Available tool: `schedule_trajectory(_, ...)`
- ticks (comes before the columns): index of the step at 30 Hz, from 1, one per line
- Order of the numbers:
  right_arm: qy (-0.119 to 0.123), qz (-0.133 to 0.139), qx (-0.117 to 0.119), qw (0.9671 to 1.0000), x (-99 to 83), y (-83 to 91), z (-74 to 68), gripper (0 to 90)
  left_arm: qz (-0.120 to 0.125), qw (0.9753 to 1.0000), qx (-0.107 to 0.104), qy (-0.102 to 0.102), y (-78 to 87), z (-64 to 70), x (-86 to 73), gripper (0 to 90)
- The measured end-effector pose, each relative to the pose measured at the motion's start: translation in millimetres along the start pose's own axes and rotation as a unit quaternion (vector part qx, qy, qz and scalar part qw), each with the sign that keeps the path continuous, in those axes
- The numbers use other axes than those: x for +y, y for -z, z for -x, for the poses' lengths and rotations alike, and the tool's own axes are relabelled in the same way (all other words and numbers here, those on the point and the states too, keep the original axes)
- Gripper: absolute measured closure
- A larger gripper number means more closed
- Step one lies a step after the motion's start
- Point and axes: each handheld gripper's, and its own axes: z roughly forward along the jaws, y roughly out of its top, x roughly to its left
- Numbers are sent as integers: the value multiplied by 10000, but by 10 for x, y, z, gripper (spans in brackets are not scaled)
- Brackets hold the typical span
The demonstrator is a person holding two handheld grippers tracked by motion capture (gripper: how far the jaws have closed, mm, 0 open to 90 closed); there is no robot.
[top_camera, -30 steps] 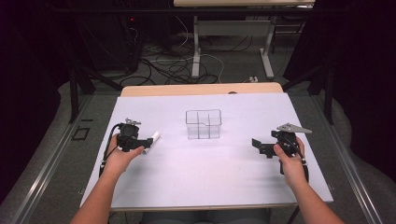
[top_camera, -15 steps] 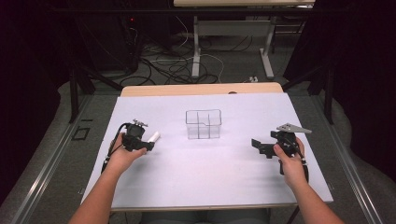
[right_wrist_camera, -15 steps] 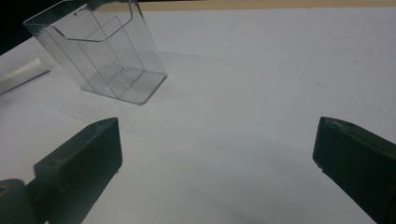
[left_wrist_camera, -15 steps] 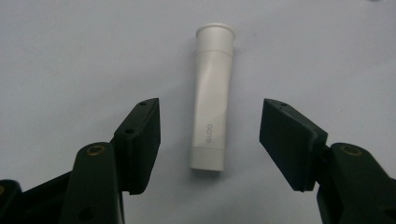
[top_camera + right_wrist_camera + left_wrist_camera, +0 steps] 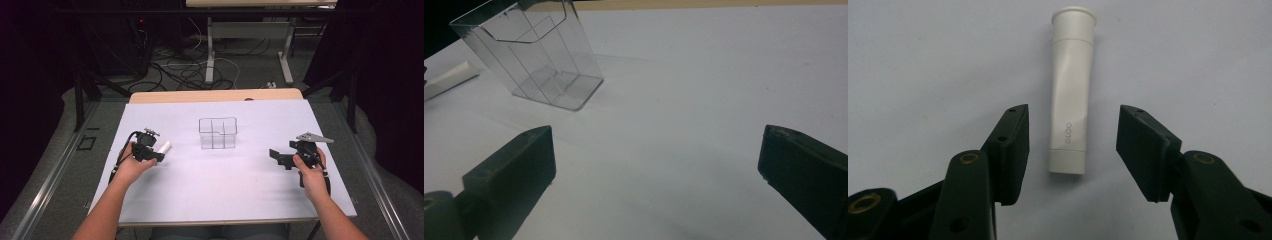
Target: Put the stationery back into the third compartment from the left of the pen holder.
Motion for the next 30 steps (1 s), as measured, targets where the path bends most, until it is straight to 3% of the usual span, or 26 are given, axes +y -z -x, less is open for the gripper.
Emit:
schedule_trajectory(8, -17, -33, 26, 10000, -6, -7, -5, 20, -320, 9992, -1, -219, -44, 30, 48, 565)
schedule_trajectory(14, -26, -107, 60, 9999, -14, -16, 0, 20, -584, 9974, 17, -432, -71, 38, 67, 594)
schedule_trajectory(21, -38, -122, 55, 9999, -30, -16, 12, 21, -902, 9950, 2, -429, -121, -4, 79, 633)
schedule_trajectory(30, -34, -158, 93, 9998, -35, -25, 8, 22, -1024, 9941, -52, -357, -152, -9, 92, 696)
